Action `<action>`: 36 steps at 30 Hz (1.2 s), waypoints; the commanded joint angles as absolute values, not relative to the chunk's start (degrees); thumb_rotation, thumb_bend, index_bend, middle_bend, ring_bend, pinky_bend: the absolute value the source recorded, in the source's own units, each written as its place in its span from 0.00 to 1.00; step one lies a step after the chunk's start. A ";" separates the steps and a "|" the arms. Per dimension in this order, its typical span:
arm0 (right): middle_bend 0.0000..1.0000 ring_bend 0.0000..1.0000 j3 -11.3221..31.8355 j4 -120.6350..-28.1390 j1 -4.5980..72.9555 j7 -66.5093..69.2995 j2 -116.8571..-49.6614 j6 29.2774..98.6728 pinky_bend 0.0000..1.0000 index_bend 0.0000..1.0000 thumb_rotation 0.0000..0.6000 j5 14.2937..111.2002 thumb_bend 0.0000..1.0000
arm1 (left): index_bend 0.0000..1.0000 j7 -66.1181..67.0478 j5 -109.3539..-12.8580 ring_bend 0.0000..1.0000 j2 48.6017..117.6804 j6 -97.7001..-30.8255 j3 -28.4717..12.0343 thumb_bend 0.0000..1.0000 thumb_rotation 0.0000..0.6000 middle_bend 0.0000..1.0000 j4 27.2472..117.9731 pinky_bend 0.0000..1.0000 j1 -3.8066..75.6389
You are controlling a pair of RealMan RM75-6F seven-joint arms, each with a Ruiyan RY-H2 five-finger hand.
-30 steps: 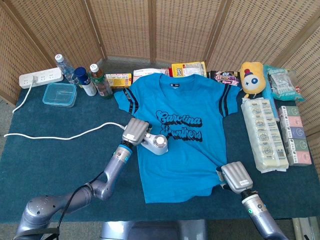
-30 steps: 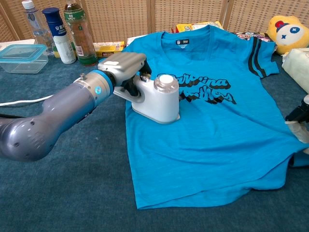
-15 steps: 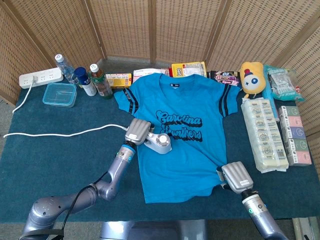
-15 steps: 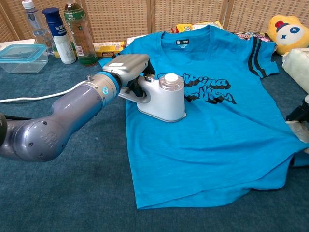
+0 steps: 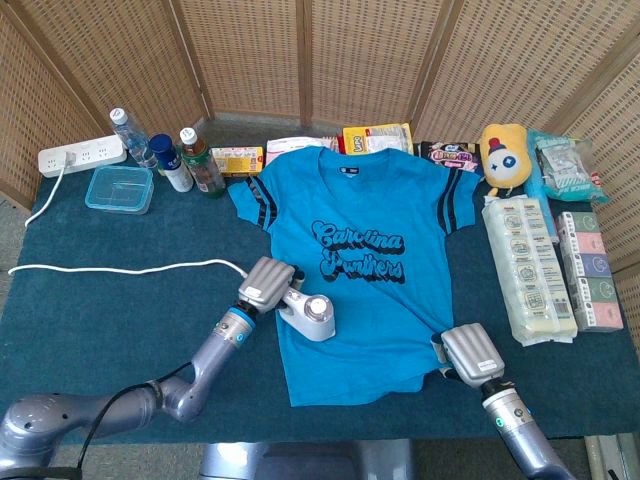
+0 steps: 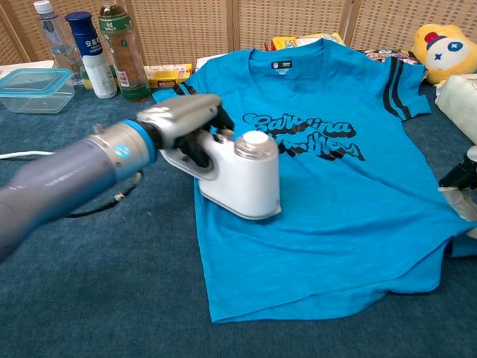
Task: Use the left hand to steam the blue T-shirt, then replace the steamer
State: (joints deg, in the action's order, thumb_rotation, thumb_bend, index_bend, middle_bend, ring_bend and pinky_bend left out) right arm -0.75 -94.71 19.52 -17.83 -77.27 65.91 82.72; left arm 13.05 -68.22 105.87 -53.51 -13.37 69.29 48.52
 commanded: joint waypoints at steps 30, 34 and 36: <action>0.71 0.77 -0.08 -95.15 20.21 -21.05 -78.16 64.44 0.91 0.73 1.00 79.76 0.53 | 0.69 3.88 -59.94 0.71 105.53 -47.63 -19.63 0.41 1.00 0.79 42.49 0.79 49.50; 0.71 0.77 0.09 -95.17 20.52 -21.63 -78.45 64.11 0.91 0.73 1.00 79.36 0.53 | 0.69 2.73 -60.38 0.71 108.28 -46.91 -19.66 0.41 1.00 0.79 38.05 0.79 50.70; 0.71 0.77 0.16 -95.21 20.62 -21.84 -78.54 64.02 0.91 0.73 1.00 79.20 0.53 | 0.69 2.15 -60.70 0.71 109.26 -46.80 -19.70 0.40 1.00 0.79 36.50 0.79 51.17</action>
State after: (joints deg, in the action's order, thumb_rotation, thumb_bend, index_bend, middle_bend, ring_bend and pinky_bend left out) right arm 0.14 -95.20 20.60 -21.83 -78.52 64.05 79.22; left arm 2.96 -60.50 108.06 -47.32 -19.55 37.88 50.41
